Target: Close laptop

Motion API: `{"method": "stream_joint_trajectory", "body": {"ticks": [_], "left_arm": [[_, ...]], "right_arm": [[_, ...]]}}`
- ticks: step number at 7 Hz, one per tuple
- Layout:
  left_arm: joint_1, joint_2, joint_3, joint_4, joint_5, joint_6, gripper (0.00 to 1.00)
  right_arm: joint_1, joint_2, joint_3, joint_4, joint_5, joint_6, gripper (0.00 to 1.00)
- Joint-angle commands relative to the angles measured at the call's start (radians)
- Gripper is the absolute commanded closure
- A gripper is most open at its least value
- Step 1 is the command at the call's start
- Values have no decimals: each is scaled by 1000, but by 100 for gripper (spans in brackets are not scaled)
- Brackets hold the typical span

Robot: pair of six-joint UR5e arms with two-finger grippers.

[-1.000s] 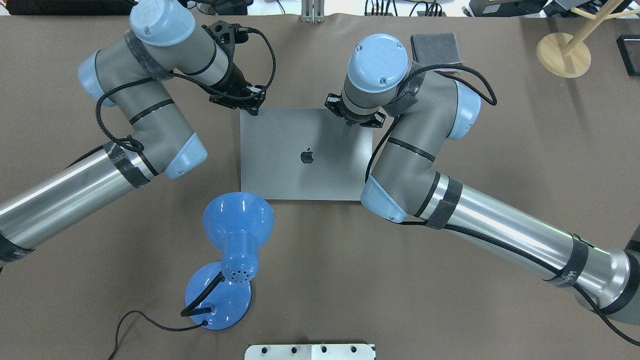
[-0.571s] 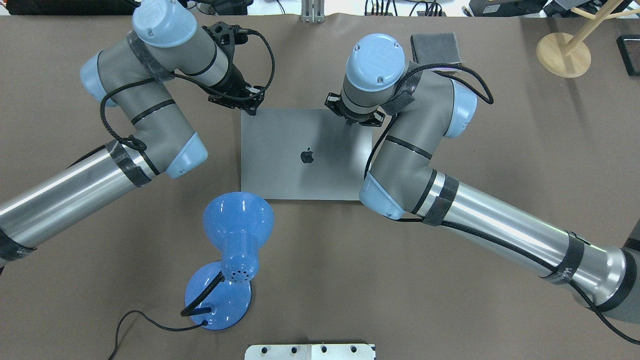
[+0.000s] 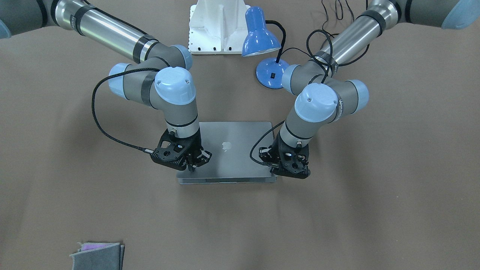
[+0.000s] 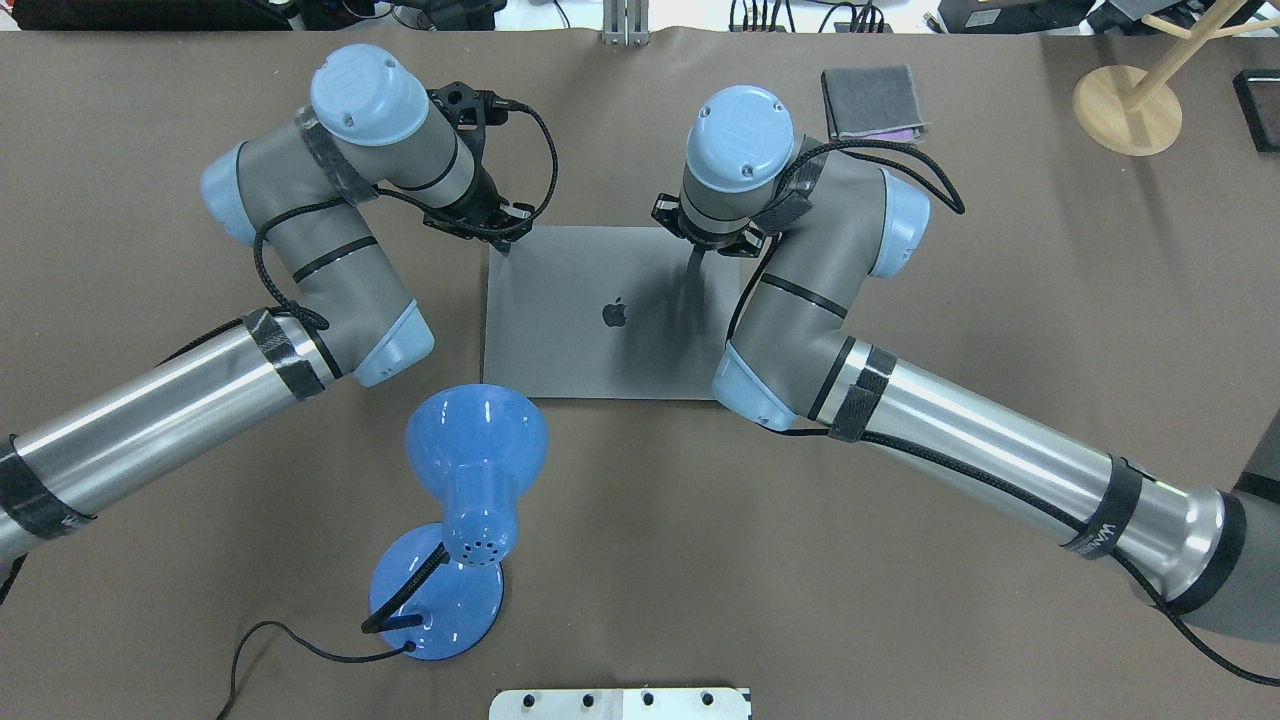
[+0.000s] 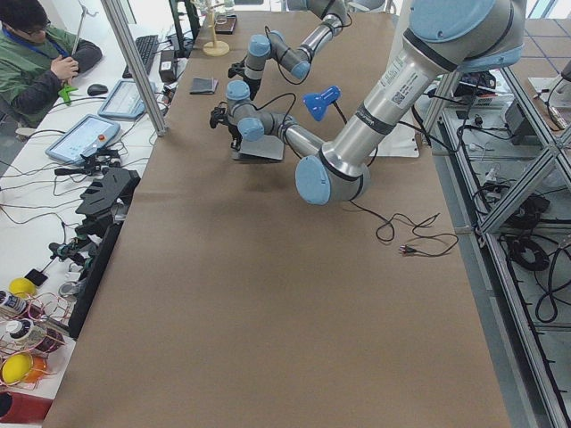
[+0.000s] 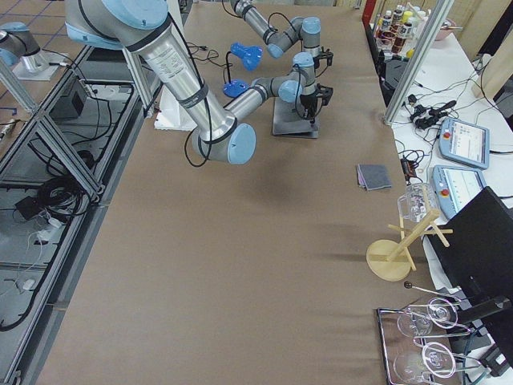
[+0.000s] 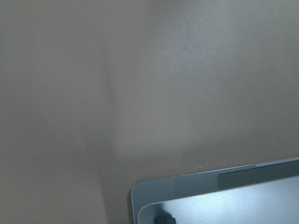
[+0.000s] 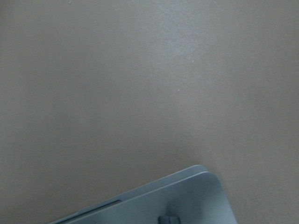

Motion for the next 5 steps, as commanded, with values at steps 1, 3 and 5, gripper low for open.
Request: {"method": "stream_joint_trajectory", "body": {"ticks": [1,3,5], "left_arm": [[12,5,5,1,21,0,100],[26,6,10,0,48,1,100],[23,6,5,0,45,4,100]], "right_arm": [[-7,1,-34,34,-4,1,100],[-13,-1,-35,32,-4,-2,100],[2,-1,-17,35,10,-2,100]]}}
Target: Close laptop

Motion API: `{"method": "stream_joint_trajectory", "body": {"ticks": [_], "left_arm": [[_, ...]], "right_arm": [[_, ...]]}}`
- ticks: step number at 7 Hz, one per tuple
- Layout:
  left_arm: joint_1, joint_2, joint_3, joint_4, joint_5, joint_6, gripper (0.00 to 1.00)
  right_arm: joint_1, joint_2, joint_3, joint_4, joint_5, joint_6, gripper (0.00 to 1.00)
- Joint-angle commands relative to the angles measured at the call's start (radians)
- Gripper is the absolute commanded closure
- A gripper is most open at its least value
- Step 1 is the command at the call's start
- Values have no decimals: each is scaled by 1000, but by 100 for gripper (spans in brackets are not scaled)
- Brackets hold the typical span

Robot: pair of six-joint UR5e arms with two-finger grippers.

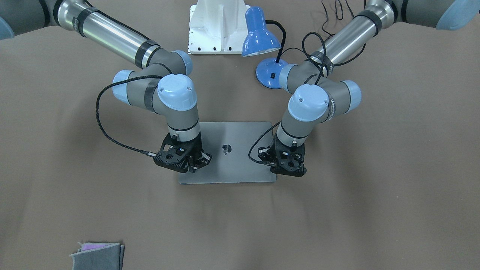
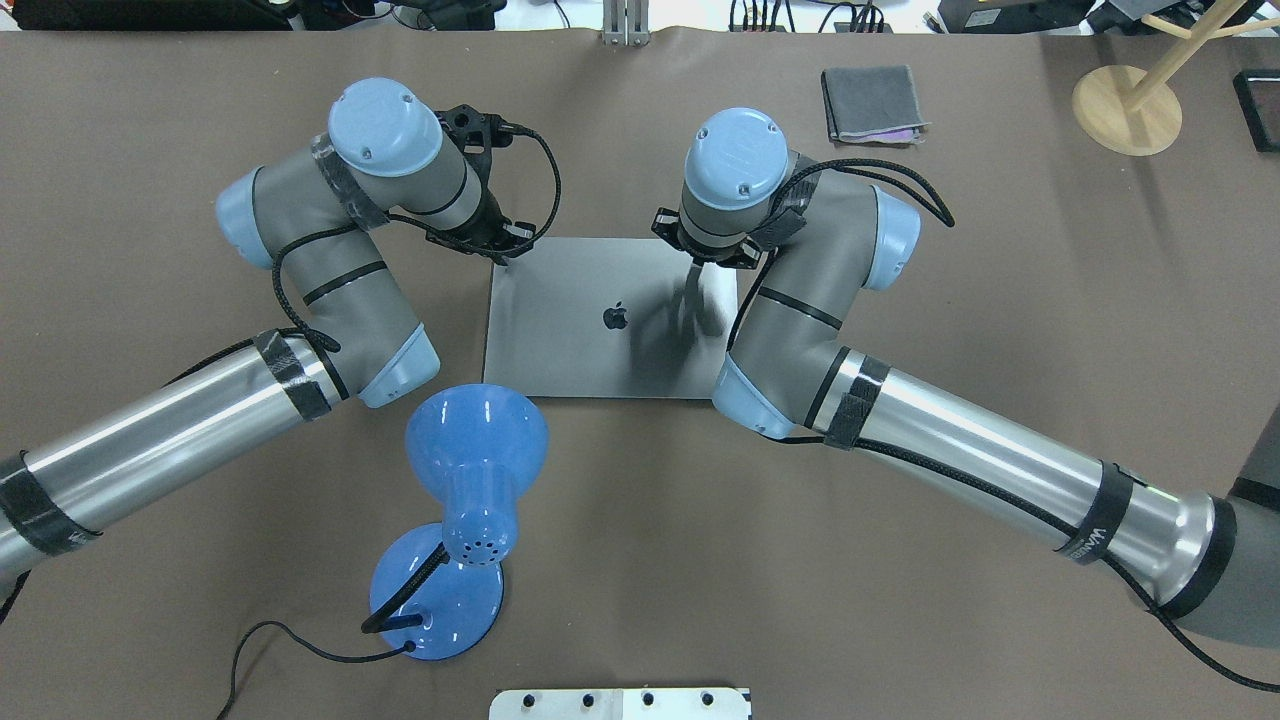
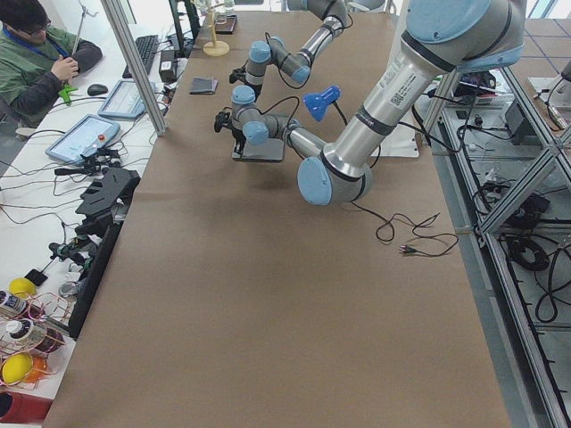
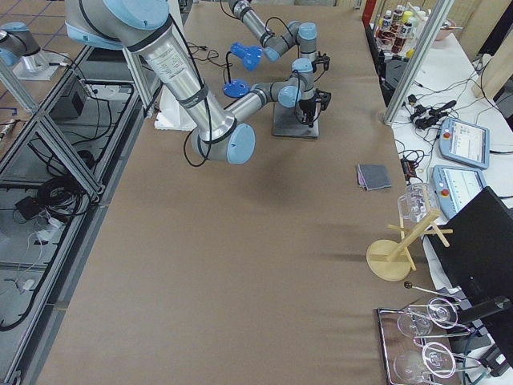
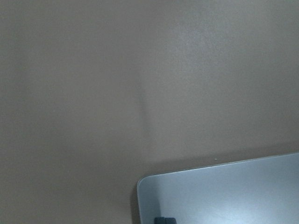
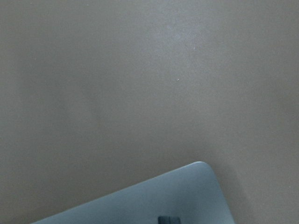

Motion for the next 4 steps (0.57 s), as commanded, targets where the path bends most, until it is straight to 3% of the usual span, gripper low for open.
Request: {"method": "stream_joint_trajectory", "body": {"ticks": [1,2,3,4], "left_arm": [[-29,-2,-29,6,-15,2,96],[-73,-2,-40,14,-107,51,38],[-114,28,-78,27,-172,88,2],[-153,80,-155,73,-212,97,2]], "right_arm": [[53,-5,32,-6,47,0,100],[131,-41,78,-11,172,-47,66],[152,-148,186,-11,181,-117,1],[189,-264,309,-20,204,-178,0]]}}
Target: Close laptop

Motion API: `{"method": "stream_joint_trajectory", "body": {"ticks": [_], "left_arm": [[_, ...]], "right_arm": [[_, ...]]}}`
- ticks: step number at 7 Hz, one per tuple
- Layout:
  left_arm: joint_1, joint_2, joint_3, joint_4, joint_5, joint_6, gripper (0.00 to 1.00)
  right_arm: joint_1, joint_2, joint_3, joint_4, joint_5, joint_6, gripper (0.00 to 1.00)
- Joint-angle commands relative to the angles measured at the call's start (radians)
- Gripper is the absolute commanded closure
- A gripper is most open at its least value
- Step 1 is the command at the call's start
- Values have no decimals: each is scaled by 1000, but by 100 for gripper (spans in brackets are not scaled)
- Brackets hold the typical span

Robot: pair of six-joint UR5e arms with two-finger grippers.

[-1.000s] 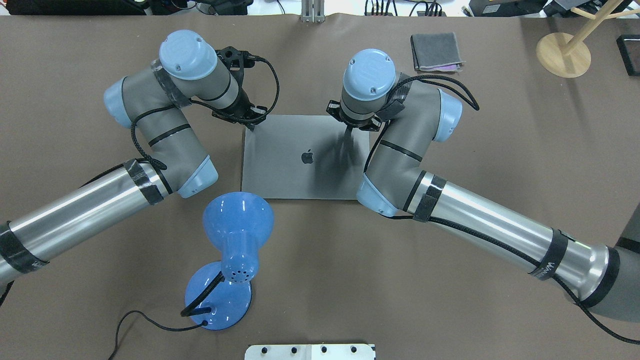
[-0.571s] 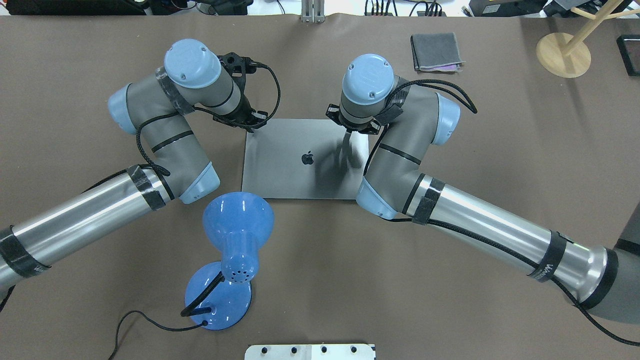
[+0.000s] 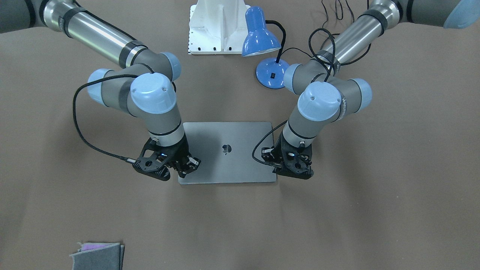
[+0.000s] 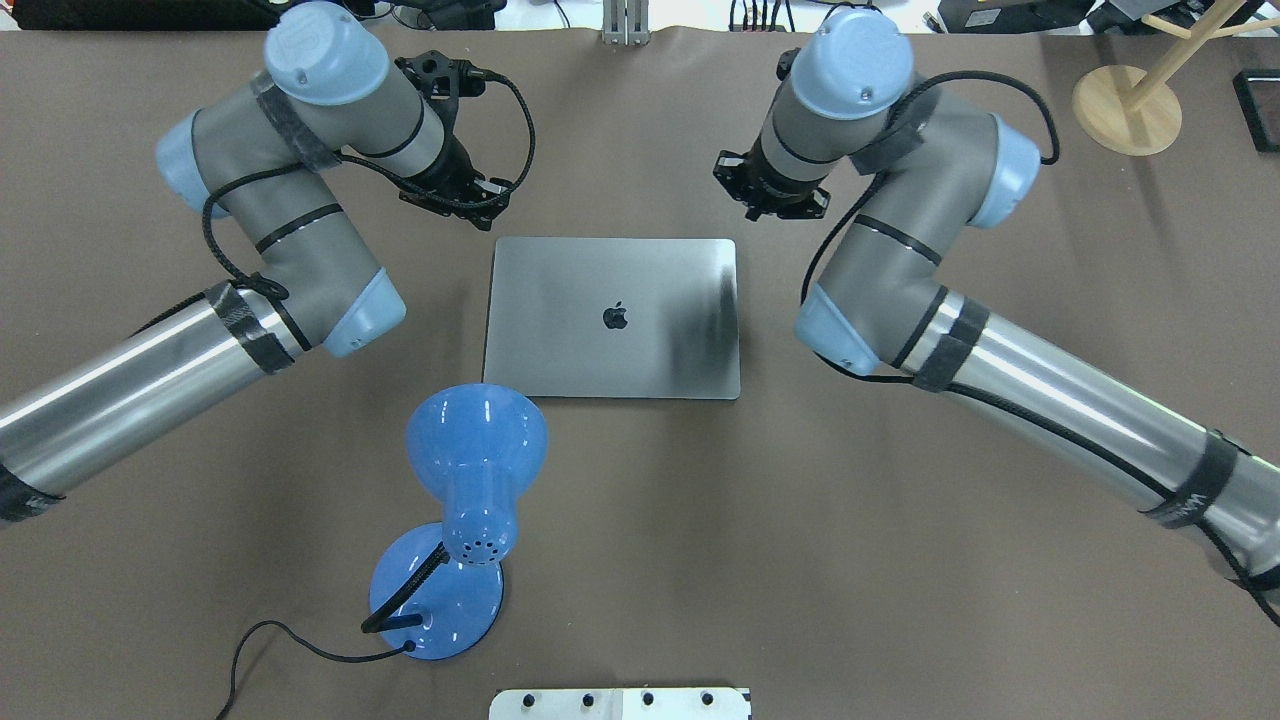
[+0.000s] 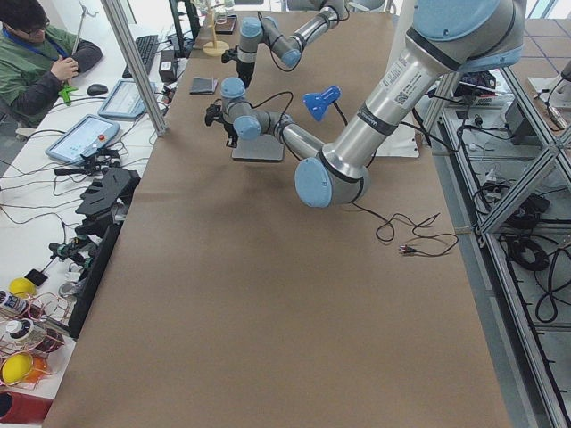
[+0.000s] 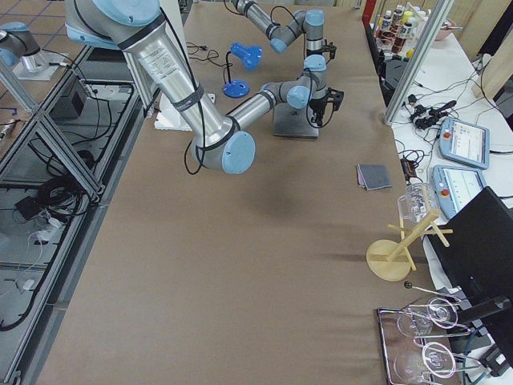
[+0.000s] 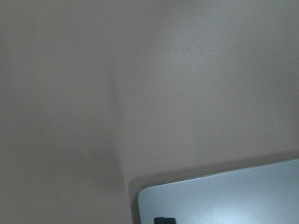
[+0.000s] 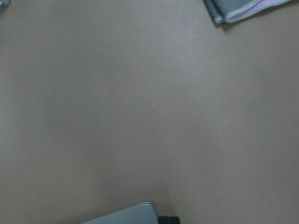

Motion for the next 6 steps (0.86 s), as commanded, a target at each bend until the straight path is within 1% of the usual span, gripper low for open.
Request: {"method": "stream_joint_trajectory", "body": {"ticks": [1,2,3,4,5,6], "left_arm": [[-126,112,-164,133,-141,150,2],[-198,181,-262,250,-169,319,2],[-276,253,-364,379,-174,481,2],[-374,348,-434,470,-188,675,2],[-481,437,-438,482,-250,820,2],[-558,541,-438,471,-284,917,2]], "right_arm": [[91,-190,222,-79,76,-201,0],[136,-271,278,-109,106,-324,0],[214,-422,327,-100,155,-508,0],[319,-565,360,-100,219,-721,0],[445,-677,368,-98,268,-852,0],[559,-777,368,-100,347,-1019,0]]}}
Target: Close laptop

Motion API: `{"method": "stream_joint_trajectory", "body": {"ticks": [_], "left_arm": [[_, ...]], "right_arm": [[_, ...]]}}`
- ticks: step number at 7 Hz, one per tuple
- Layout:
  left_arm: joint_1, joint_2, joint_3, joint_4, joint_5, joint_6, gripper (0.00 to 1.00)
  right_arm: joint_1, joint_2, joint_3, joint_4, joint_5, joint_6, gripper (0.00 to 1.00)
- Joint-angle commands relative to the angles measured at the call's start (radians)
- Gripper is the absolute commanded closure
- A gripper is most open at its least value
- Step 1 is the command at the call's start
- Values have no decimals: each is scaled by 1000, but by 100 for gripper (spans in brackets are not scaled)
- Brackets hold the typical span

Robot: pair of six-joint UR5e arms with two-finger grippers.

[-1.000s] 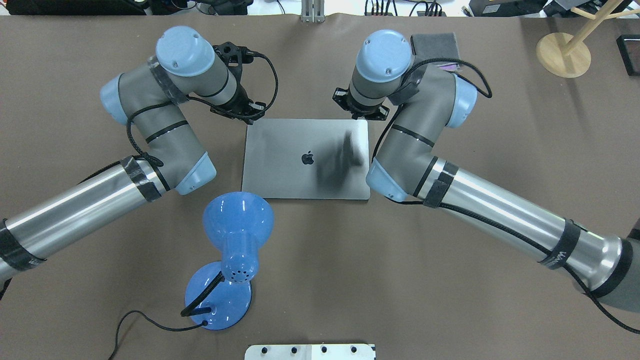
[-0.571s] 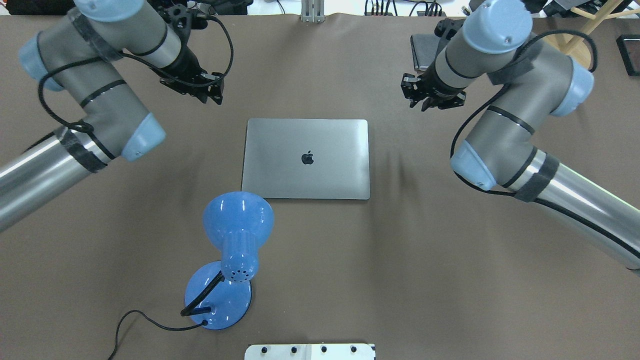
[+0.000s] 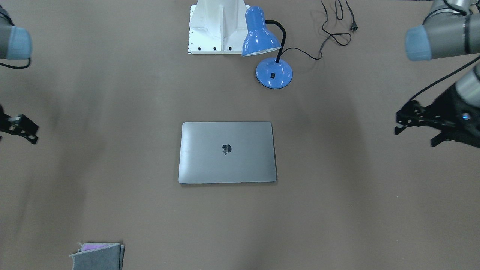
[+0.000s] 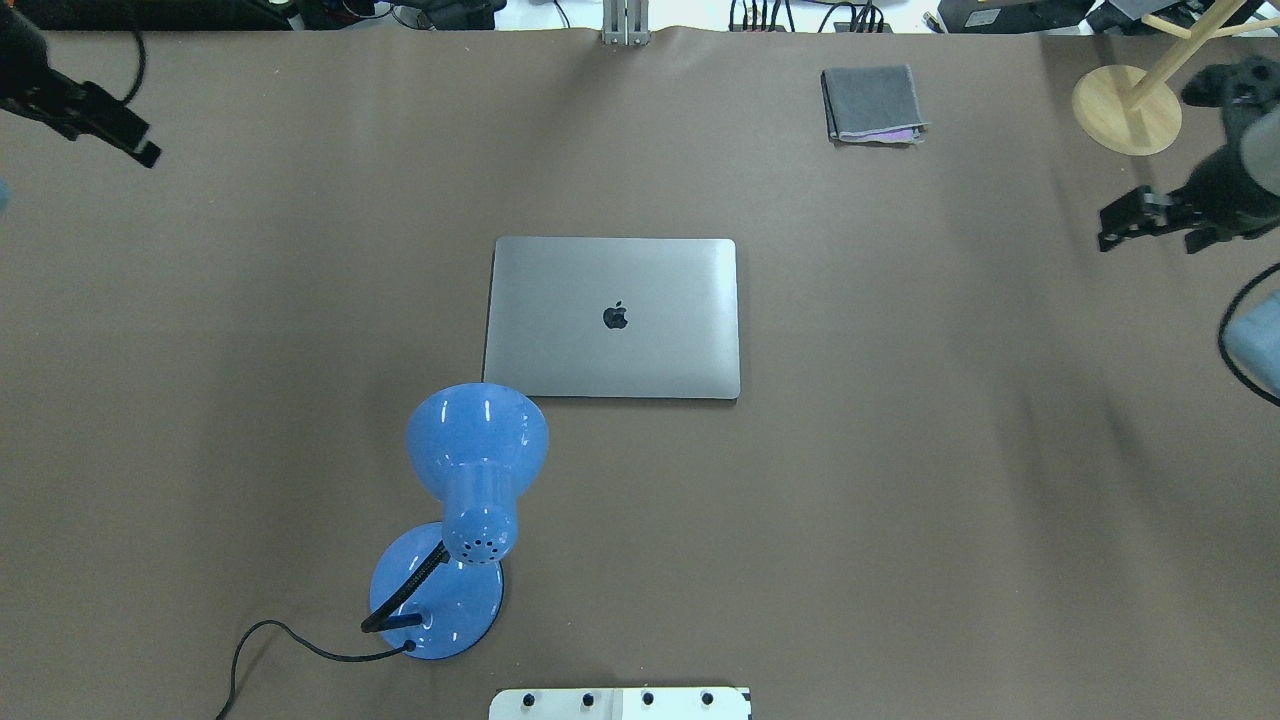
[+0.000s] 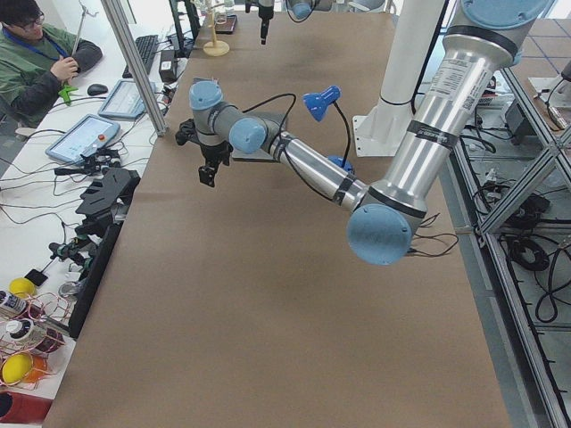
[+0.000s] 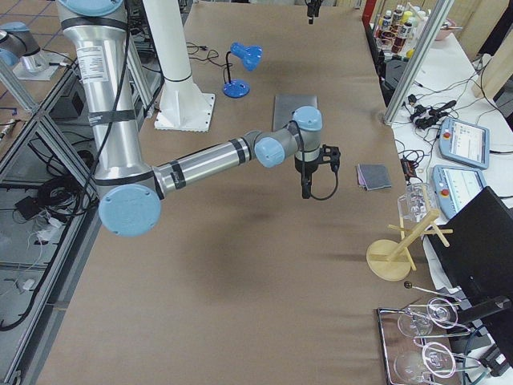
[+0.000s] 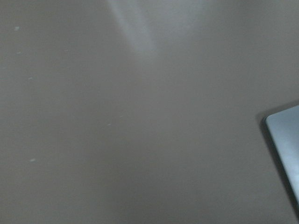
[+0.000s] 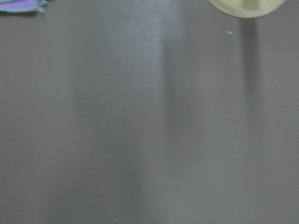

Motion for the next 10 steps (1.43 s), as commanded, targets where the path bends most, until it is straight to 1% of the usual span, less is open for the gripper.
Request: {"method": "stream_joint_trajectory", "body": {"ticks": [1,2,3,4,5,7,10], "left_arm": [[-198,240,-9,-7,-49,250,2],[-287,308,18,-12,-50,274,2],[-286,371,41,-12,-46,274,2],[-315,388,48,-27,-44,282,2],[-341,457,46,-62,-47,315,2],[-337,462,46,-62,-46,316,2],[-340,466,36,-64,-43,319,2]], "right_arm": [[264,-226,3,-9,106,-426,0],[322,-288,4,-12,99,-548,0],[325,-322,1,-13,91,-553,0],[326,-337,-2,-13,91,-553,0],[330,-353,-4,-12,90,-551,0],[361,-388,13,-1,100,-553,0],[361,-393,13,-1,106,-551,0]]}}
